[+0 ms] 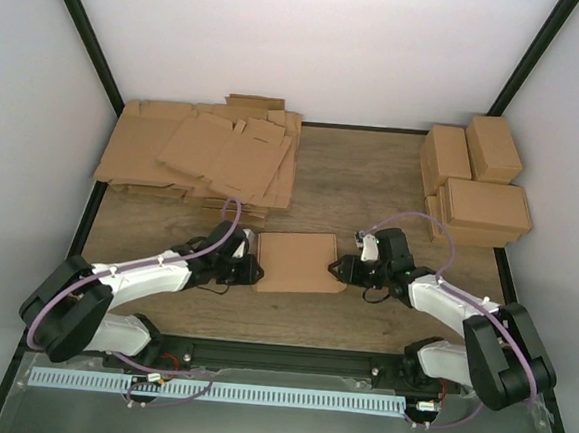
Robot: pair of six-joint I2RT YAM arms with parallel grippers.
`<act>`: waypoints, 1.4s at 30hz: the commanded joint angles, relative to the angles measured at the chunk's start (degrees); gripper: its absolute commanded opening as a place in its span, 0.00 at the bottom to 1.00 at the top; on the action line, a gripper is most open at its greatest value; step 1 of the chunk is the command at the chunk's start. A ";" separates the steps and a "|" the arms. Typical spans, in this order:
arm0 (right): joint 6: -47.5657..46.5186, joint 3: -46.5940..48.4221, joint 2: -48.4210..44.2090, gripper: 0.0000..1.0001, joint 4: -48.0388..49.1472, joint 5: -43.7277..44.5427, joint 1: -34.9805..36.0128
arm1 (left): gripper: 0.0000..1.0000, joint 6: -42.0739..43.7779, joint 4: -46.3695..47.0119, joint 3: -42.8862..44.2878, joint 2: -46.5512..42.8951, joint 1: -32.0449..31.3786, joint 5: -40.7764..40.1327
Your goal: Fold the paper box
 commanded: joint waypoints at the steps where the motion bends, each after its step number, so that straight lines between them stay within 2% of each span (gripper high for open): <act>1: -0.18 0.58 -1.36 0.42 -1.65 0.21 0.54 | 0.31 -3.51 2.67 -1.87 -2.23 -1.46 2.26; 7: 0.15 0.34 -2.09 0.53 -1.79 1.36 0.54 | 0.39 -6.78 2.85 -1.82 -2.58 -5.66 0.67; 11: 0.85 0.13 -4.49 0.70 -2.59 3.41 0.48 | 0.46 -8.28 2.36 -2.22 -4.28 -7.00 -2.07; 15: 0.91 0.11 -6.62 0.81 -3.64 6.20 0.50 | 0.60 -10.49 2.52 -4.41 -7.09 -7.03 -5.72; 19: 0.27 0.17 -6.68 0.86 -4.47 6.97 0.50 | 0.75 -13.75 8.39 -9.25 -9.50 -7.02 -3.84; 22: -0.73 -0.78 -6.00 0.92 -3.43 4.38 0.53 | 0.85 -15.27 12.08 -12.70 -10.82 -6.97 -2.03; 24: -1.01 -1.57 -5.73 0.99 -2.38 2.12 0.47 | 0.93 -15.47 13.38 -13.54 -11.38 -7.01 -1.14; 29: -1.52 -2.46 -4.84 1.00 -1.32 -0.75 0.48 | 0.94 -14.87 14.17 -13.42 -10.83 -7.04 0.91; 33: -1.74 -2.43 -3.93 1.00 -1.31 -0.89 0.50 | 1.00 -15.84 19.74 -14.56 -9.07 -7.02 4.33; 36: -0.60 -2.60 -2.90 1.00 -1.07 -0.71 0.48 | 1.00 -16.75 22.77 -14.87 -7.43 -7.02 5.53; 39: 0.85 -3.40 -1.31 1.00 0.52 -2.18 0.53 | 0.94 -17.61 25.07 -14.34 -4.87 -7.03 6.99; 42: 1.43 -4.17 0.20 0.97 2.71 -3.97 0.48 | 0.81 -18.36 26.50 -13.51 -2.55 -6.99 8.21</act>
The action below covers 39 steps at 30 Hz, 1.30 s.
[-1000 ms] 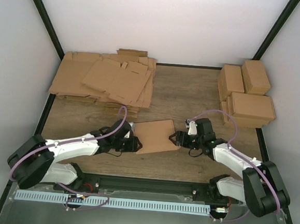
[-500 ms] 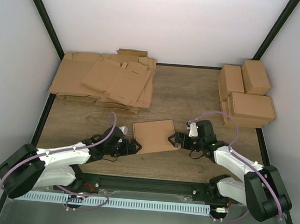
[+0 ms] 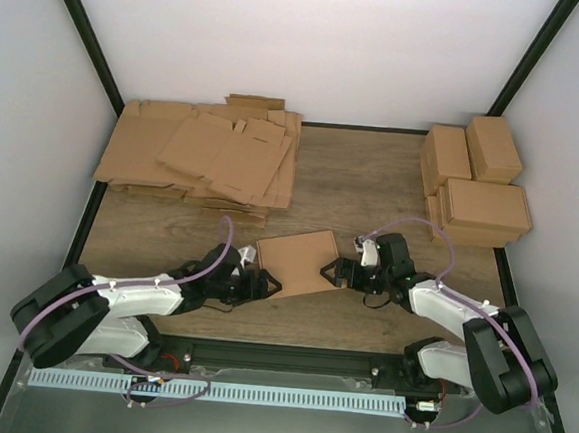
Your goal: Fold the paper box
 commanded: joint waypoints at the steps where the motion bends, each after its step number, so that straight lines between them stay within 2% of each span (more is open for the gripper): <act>1: 1.14 -1.39 2.49 0.95 1.76 -2.76 0.37 | 0.77 -1.31 3.71 0.81 2.86 -0.19 2.54; 4: 0.68 -0.89 2.57 0.93 1.49 -2.87 0.38 | 0.71 0.03 0.82 2.35 2.58 -0.20 1.35; 9: -0.31 0.38 1.06 0.92 0.11 -2.28 0.39 | 0.69 2.33 -3.51 5.02 0.64 -0.12 0.00; 20: -1.29 3.43 -4.57 0.89 -3.94 -3.51 0.38 | 0.67 3.39 -8.87 9.23 -3.69 -0.12 3.03; 31: -1.12 11.37 -11.67 0.90 -13.41 -3.34 0.38 | 0.67 -2.92 -13.70 11.04 -16.04 -0.44 3.03; 39: 0.33 17.13 -8.47 0.90 -14.42 -0.86 0.42 | 0.69 -5.07 -13.88 10.01 -17.29 -0.38 -0.38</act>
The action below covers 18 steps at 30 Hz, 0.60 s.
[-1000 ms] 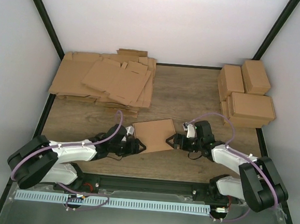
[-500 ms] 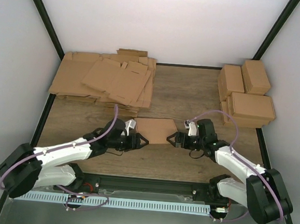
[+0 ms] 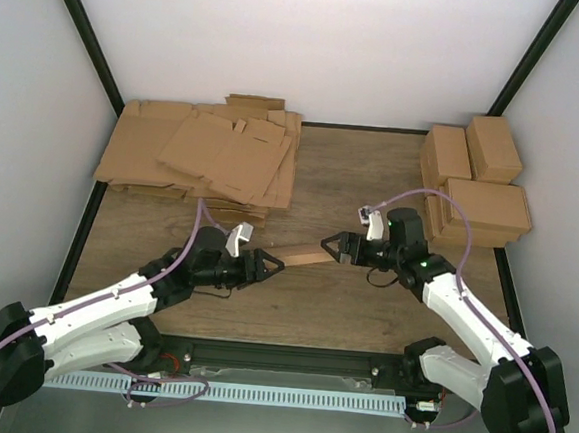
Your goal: Fold the paper box
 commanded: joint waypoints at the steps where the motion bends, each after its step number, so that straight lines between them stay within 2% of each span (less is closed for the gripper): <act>1: 0.83 4.19 2.99 0.90 -1.13 1.02 0.38 | 0.70 -2.67 1.22 -0.71 -0.15 -0.26 -2.00; 4: 1.04 5.15 5.44 0.90 -0.45 0.92 0.37 | 0.70 -4.14 4.02 -2.69 0.28 -0.26 -1.86; 9: 0.81 7.05 8.37 0.90 -0.18 1.22 0.37 | 0.70 -4.01 3.50 -3.03 0.44 -0.19 -2.78; 18: 0.26 10.38 11.48 0.90 -0.27 0.60 0.37 | 0.73 0.83 -4.03 3.81 0.71 0.45 -5.99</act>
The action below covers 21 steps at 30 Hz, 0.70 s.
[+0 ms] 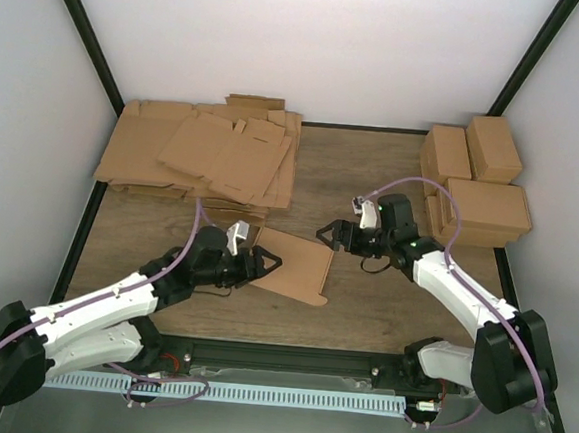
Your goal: Fold the paper box
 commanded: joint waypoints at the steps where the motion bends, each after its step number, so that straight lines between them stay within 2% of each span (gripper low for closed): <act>1: -0.37 3.90 0.97 0.90 -0.32 0.40 0.37 | 0.74 4.15 -4.37 5.47 0.70 0.31 -2.49; 5: -2.09 3.91 1.24 0.92 -2.00 3.33 0.39 | 0.79 7.40 -9.43 7.11 1.69 0.36 -4.65; 11: -7.87 1.04 4.12 0.89 -0.55 4.30 0.40 | 0.81 7.74 -8.27 2.91 2.91 0.32 -4.38; 16: -14.87 4.30 14.02 0.81 1.32 -0.84 0.37 | 0.81 6.68 -6.10 0.12 2.58 0.33 -3.25; 21: -21.65 13.75 25.90 0.75 -1.71 -6.93 0.38 | 0.81 7.11 -7.40 0.28 2.01 0.33 -2.96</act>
